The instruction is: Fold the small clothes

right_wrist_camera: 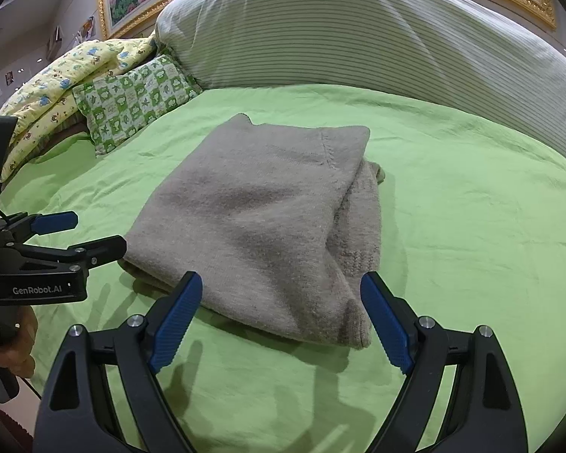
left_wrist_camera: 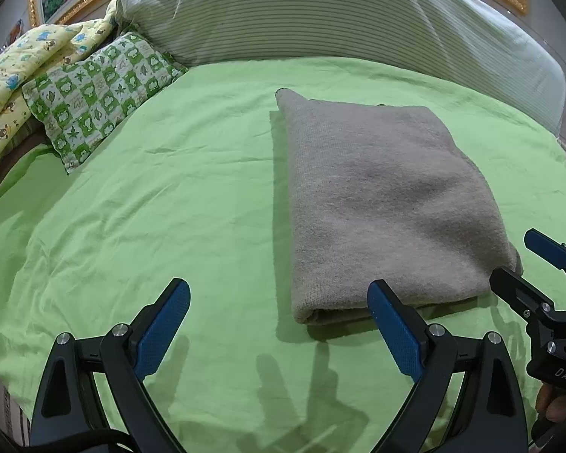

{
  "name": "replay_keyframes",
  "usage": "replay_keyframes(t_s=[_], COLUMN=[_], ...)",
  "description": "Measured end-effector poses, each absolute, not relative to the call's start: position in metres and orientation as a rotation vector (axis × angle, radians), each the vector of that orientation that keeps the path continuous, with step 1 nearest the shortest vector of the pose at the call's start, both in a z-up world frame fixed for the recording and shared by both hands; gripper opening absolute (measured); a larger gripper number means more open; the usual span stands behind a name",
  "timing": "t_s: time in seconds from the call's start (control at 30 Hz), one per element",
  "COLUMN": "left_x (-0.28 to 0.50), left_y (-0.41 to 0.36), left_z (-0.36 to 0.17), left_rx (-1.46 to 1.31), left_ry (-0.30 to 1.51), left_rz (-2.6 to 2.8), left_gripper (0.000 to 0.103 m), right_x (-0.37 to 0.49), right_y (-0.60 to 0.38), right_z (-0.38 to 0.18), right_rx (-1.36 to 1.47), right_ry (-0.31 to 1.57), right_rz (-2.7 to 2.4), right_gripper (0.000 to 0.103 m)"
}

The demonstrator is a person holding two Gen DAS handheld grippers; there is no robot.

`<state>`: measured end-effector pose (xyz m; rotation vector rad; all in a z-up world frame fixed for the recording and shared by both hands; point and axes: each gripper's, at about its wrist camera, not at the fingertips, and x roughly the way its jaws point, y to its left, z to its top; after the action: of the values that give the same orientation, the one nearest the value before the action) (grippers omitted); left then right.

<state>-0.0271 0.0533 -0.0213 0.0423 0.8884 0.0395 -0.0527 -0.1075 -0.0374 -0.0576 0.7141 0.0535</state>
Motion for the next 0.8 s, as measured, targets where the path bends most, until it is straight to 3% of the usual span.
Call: replay_keyframes(t_s=[0.8], left_x=[-0.0277], left_y=[0.0528], left_z=[-0.0174], left_rx=[0.042], left_ry=[0.885], left_rz=[0.016], left_gripper=[0.095], right_x=[-0.0514], right_y=[-0.1065], right_z=[-0.0314], right_rx=[-0.051], right_ry=[0.701], right_rz=[0.043], right_gripper=[0.087])
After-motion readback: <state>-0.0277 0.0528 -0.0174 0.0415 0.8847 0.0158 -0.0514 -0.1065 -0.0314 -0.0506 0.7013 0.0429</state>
